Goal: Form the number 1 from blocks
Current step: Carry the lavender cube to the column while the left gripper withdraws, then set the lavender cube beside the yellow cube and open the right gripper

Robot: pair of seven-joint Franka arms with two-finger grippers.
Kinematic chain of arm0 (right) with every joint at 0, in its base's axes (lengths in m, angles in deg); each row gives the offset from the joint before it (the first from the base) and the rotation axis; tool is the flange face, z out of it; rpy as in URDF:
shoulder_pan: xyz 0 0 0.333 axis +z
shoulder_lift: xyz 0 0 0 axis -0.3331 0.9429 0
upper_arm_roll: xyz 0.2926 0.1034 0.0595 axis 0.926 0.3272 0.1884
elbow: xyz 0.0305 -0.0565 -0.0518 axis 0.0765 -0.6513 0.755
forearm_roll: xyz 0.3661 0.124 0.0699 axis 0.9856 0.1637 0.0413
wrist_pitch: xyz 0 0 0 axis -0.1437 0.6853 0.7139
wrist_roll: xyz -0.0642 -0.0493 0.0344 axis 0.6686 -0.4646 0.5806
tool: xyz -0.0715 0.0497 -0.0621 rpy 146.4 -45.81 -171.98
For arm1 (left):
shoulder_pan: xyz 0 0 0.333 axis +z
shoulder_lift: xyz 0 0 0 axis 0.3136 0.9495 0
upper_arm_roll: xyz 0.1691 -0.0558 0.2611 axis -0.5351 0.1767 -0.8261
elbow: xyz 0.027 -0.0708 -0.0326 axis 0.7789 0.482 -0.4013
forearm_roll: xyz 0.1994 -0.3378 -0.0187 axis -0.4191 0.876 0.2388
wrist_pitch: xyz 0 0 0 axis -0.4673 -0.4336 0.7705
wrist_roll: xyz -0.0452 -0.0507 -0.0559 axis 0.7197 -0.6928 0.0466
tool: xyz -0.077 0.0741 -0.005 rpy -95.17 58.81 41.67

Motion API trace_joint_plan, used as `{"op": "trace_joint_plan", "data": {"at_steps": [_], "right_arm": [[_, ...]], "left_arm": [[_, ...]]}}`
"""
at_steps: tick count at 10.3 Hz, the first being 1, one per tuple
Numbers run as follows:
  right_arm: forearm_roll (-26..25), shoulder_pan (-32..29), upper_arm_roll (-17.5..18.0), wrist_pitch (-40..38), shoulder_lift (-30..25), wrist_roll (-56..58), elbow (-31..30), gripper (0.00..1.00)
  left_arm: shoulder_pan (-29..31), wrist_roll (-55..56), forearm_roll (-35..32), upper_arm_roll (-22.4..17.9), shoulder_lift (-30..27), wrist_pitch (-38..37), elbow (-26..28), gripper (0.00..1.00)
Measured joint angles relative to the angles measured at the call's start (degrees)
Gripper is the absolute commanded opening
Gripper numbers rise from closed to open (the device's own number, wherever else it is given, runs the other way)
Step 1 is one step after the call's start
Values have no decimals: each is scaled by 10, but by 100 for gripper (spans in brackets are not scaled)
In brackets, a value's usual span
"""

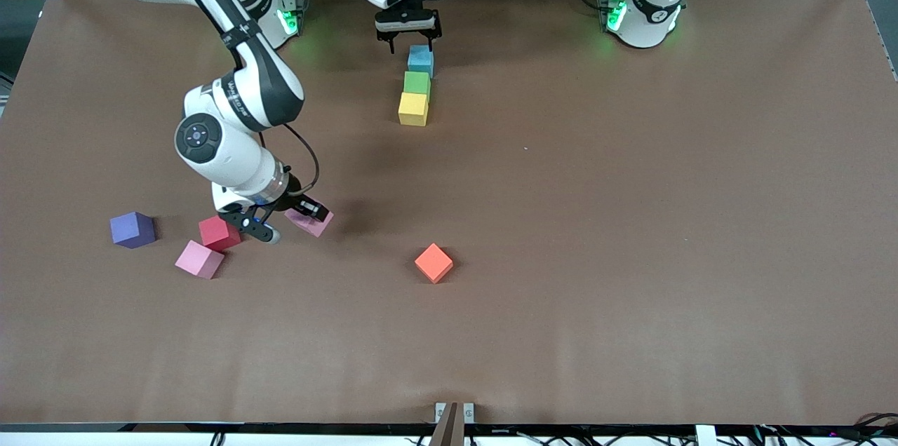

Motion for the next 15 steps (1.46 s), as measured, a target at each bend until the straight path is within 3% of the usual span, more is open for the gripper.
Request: {"op": "trace_joint_plan", "data": {"at_steps": [3,7,10,13,15], "right_arm": [[0,2,24,4,-2,0,1,0],[0,6,75,7,-6,-10,-5,0],[-1,22,94,8,-8,-23,-18,0],[-20,57,108,11,-8,-58,-47,0],[-58,102,110,33,-7,-106,-75,0]], "left_arm": [[90,-57,18,-2,-28,-10,0,100],[314,-267,43,-7,-29,-10,2,100],[467,-432,46,-7,-29,-8,-7,100],[574,-589,70,-6,-30,-7,-39,100],[602,-633,77,-6,-30,-7,-54,100]]}}
